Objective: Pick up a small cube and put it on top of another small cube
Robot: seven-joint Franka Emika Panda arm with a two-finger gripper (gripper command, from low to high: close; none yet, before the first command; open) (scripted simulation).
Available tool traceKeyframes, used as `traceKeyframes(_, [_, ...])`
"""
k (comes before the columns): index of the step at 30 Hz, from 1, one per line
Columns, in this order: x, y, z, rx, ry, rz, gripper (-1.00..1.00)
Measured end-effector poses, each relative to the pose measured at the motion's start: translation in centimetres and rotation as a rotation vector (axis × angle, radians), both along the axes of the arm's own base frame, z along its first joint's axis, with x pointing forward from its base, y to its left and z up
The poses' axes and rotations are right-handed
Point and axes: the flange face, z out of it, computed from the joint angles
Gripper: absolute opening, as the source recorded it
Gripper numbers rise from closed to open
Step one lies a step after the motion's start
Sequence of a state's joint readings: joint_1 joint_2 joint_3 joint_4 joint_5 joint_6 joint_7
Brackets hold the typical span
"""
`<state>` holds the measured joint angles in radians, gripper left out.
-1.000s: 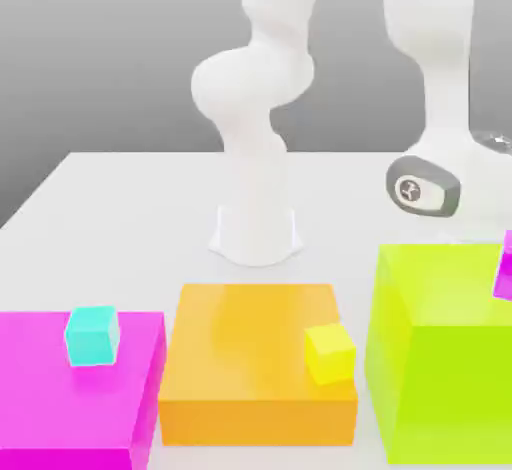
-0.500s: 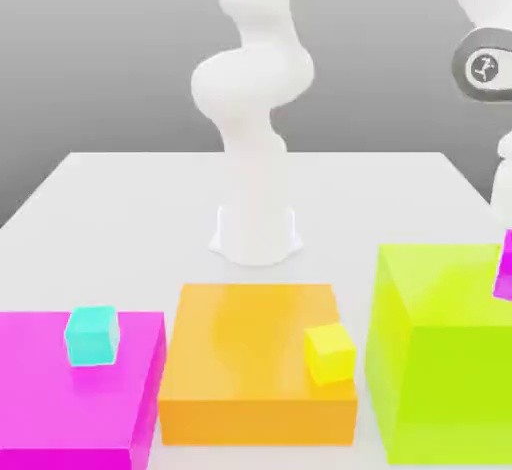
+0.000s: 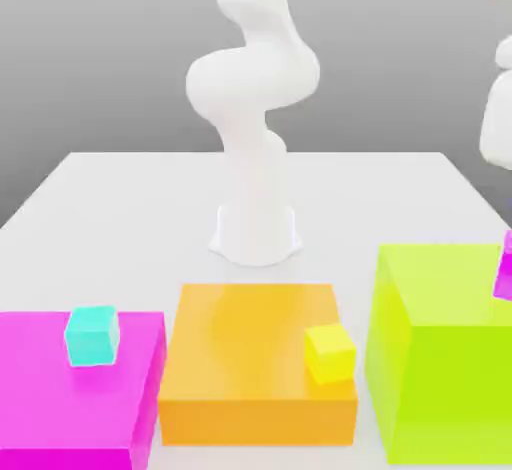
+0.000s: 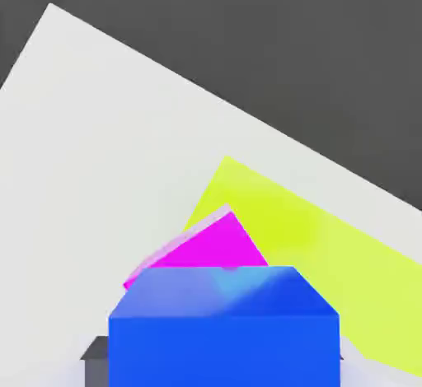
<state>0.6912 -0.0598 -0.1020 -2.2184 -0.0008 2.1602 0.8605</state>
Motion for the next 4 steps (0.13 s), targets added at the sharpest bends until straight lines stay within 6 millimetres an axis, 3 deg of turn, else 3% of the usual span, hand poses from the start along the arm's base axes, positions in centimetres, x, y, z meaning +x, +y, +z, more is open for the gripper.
traceKeyframes(4, [0.0,0.0,0.0,0.0,0.0,0.0,1.0])
